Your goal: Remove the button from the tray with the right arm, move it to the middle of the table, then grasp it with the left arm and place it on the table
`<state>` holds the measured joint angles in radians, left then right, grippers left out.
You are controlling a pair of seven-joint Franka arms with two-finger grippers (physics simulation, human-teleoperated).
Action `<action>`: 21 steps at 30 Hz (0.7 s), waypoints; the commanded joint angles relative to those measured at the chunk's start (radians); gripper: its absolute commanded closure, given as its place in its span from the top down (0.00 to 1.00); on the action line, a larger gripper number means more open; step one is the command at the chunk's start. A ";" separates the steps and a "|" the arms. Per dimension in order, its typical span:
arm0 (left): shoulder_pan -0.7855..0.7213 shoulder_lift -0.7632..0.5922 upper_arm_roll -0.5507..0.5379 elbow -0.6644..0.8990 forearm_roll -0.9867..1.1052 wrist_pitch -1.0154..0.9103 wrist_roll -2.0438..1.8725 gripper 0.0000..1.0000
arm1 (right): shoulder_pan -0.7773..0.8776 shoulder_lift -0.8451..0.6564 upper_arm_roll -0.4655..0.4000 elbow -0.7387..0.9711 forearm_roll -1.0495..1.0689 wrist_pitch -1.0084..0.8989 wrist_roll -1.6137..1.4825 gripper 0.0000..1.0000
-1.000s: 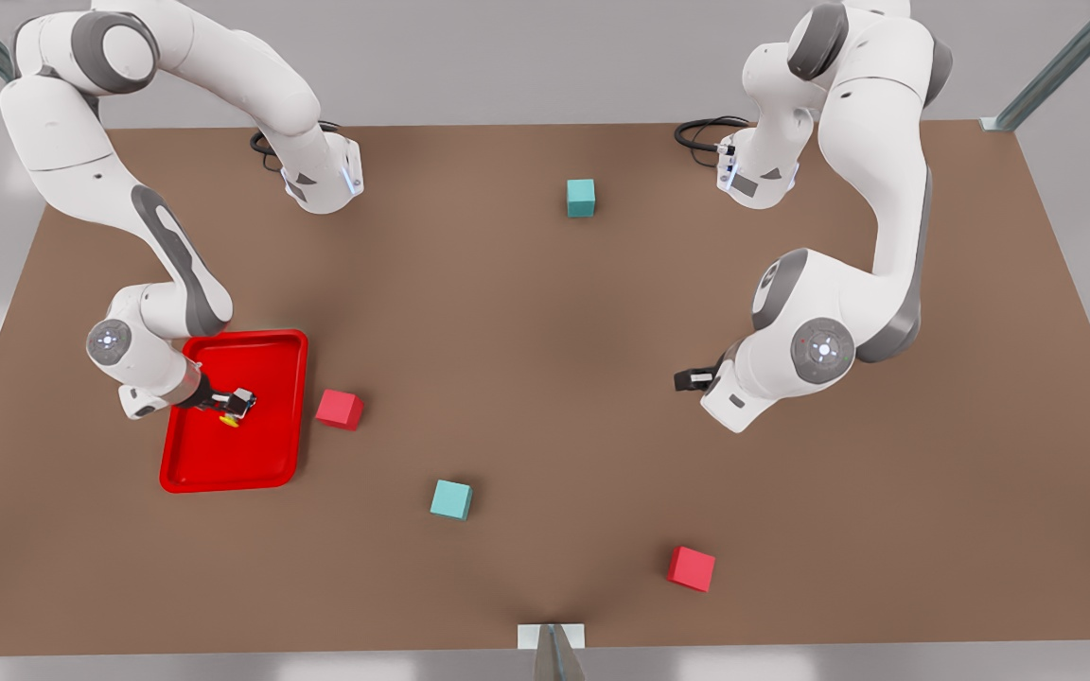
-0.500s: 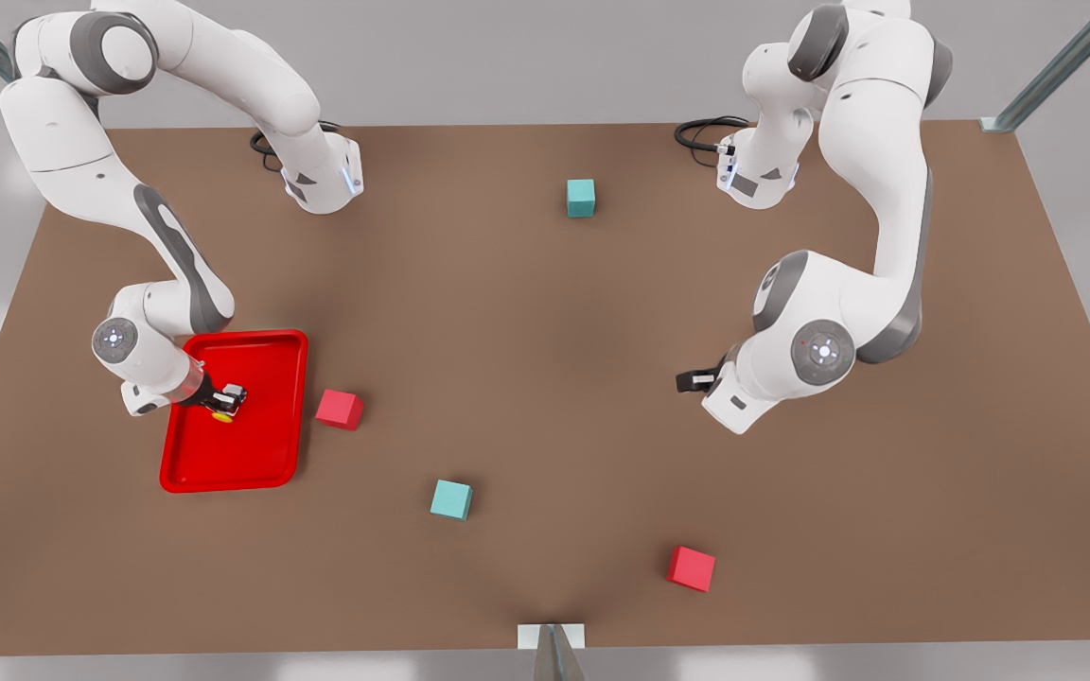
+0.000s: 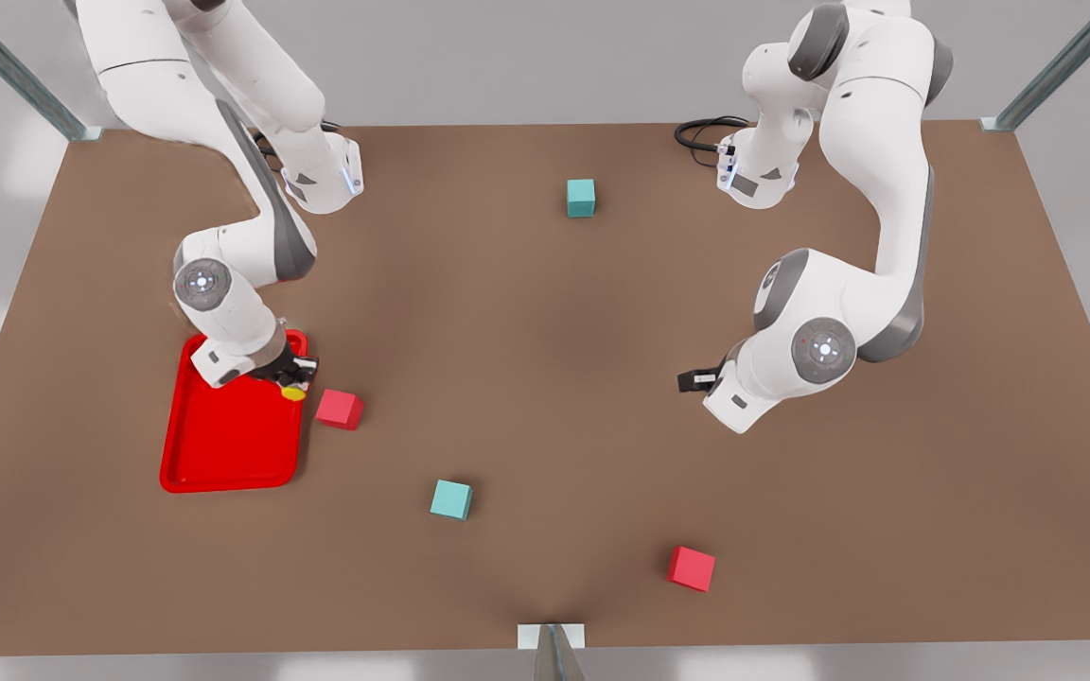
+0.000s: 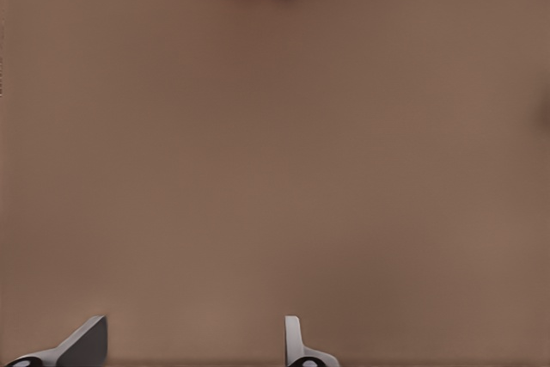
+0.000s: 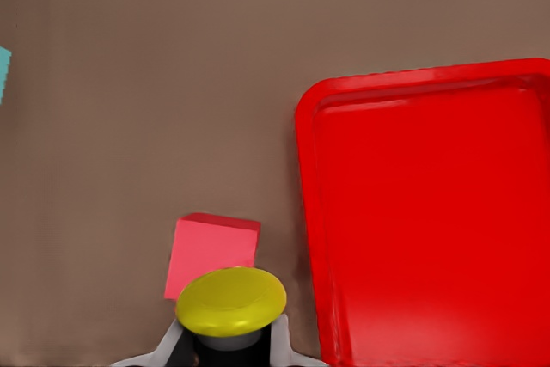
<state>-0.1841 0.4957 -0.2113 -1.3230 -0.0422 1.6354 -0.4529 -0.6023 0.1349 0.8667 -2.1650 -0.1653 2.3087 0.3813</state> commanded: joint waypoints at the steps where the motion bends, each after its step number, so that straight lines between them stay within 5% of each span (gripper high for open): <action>1: 0.000 0.001 0.000 0.001 0.001 0.003 0.002 1.00 | 0.142 -0.041 0.003 -0.003 0.210 -0.130 0.163 0.37; 4: 0.000 0.004 0.001 -0.001 0.007 0.004 0.000 1.00 | 0.386 0.072 -0.043 0.063 0.244 -0.112 0.360 0.38; 6: -0.006 0.004 0.001 0.001 0.008 0.006 -0.007 1.00 | 0.756 0.192 -0.386 0.227 0.256 -0.123 0.424 0.39; 10: -0.009 0.006 0.003 -0.001 0.013 0.006 -0.007 1.00 | 1.001 0.420 -0.618 0.540 0.277 -0.150 0.472 0.39; 15: -0.009 -0.002 0.000 -0.001 0.013 0.003 -0.009 1.00 | 1.102 0.598 -0.709 0.797 0.303 -0.147 0.484 0.41; 21: -0.009 -0.002 0.000 0.001 0.016 0.004 -0.007 1.00 | 1.217 0.789 -0.707 1.094 0.368 -0.143 0.484 0.43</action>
<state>-0.1928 0.4947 -0.2114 -1.3231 -0.0284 1.6398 -0.4571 0.6028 0.9111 0.1611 -1.0956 0.1729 2.1693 0.6826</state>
